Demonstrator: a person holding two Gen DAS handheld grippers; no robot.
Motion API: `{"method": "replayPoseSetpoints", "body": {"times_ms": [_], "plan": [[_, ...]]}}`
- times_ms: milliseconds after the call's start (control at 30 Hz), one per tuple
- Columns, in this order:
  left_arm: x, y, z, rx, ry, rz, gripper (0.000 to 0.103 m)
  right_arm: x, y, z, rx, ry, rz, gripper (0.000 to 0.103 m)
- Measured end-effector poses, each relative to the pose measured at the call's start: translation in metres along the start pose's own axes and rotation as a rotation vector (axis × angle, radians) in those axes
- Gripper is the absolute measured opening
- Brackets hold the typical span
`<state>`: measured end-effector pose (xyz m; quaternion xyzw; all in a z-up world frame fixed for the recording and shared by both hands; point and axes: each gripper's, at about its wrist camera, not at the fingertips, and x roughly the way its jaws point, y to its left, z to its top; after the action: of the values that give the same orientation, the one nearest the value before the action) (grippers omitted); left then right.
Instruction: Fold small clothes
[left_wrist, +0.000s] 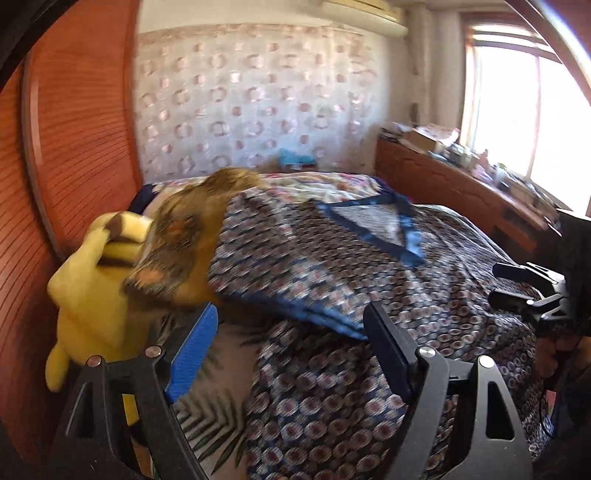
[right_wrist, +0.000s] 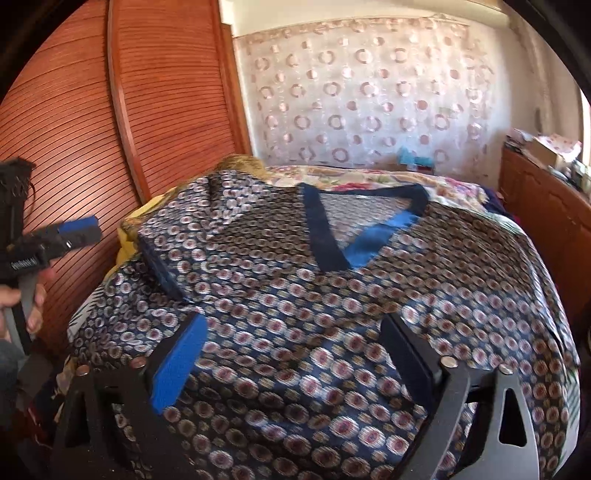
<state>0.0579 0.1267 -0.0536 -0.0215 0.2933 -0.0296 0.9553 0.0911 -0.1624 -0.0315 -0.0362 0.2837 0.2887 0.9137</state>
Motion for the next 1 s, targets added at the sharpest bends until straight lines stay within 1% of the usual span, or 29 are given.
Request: {"method": "replayPoseSetpoints", "body": {"times_ms": [33,100,167,267,333,400,433,500,633,700,767,800,833,867,900,933,1000], "plan": [[-0.003,0.004,-0.005,-0.014,-0.010,0.009,0.082,0.004,0.005,0.005,-0.013,0.002,0.024,0.085],[-0.008,0.008,-0.010,-0.026,-0.025,0.022,0.082,0.016,0.016,0.017,-0.044,0.009,0.055,0.081],[-0.017,0.011,-0.016,-0.027,-0.042,0.038,0.082,0.029,0.025,0.029,-0.072,0.014,0.084,0.079],[-0.024,0.016,-0.023,-0.031,-0.051,0.054,0.082,0.055,0.048,0.051,-0.125,0.029,0.140,0.073],[-0.026,0.020,-0.024,-0.036,-0.049,0.067,0.082,0.076,0.065,0.064,-0.161,0.050,0.189,0.067],[-0.027,0.025,-0.027,-0.040,-0.049,0.075,0.082,0.100,0.081,0.076,-0.184,0.091,0.240,0.058],[-0.027,0.027,-0.027,-0.043,-0.050,0.078,0.082,0.112,0.090,0.082,-0.200,0.107,0.261,0.057],[-0.029,0.031,-0.028,-0.051,-0.049,0.081,0.082,0.131,0.106,0.089,-0.232,0.120,0.280,0.053],[-0.032,0.040,-0.034,-0.078,-0.052,0.086,0.082,0.173,0.132,0.102,-0.280,0.165,0.294,0.051],[-0.033,0.043,-0.038,-0.087,-0.052,0.085,0.082,0.192,0.142,0.104,-0.307,0.194,0.290,0.046],[-0.033,0.044,-0.040,-0.087,-0.051,0.083,0.082,0.207,0.149,0.103,-0.326,0.224,0.286,0.037],[-0.033,0.044,-0.040,-0.086,-0.049,0.082,0.082,0.215,0.155,0.102,-0.342,0.243,0.271,0.029],[-0.033,0.043,-0.040,-0.086,-0.047,0.081,0.082,0.219,0.158,0.104,-0.353,0.255,0.251,0.027],[-0.032,0.042,-0.041,-0.083,-0.045,0.080,0.082,0.226,0.161,0.104,-0.359,0.265,0.236,0.020],[-0.032,0.041,-0.042,-0.081,-0.044,0.078,0.082,0.228,0.161,0.105,-0.361,0.264,0.236,0.009],[-0.032,0.041,-0.042,-0.081,-0.044,0.077,0.082,0.228,0.159,0.106,-0.359,0.258,0.244,0.004],[-0.032,0.040,-0.043,-0.082,-0.044,0.072,0.082,0.224,0.155,0.113,-0.340,0.221,0.261,0.002]]}}
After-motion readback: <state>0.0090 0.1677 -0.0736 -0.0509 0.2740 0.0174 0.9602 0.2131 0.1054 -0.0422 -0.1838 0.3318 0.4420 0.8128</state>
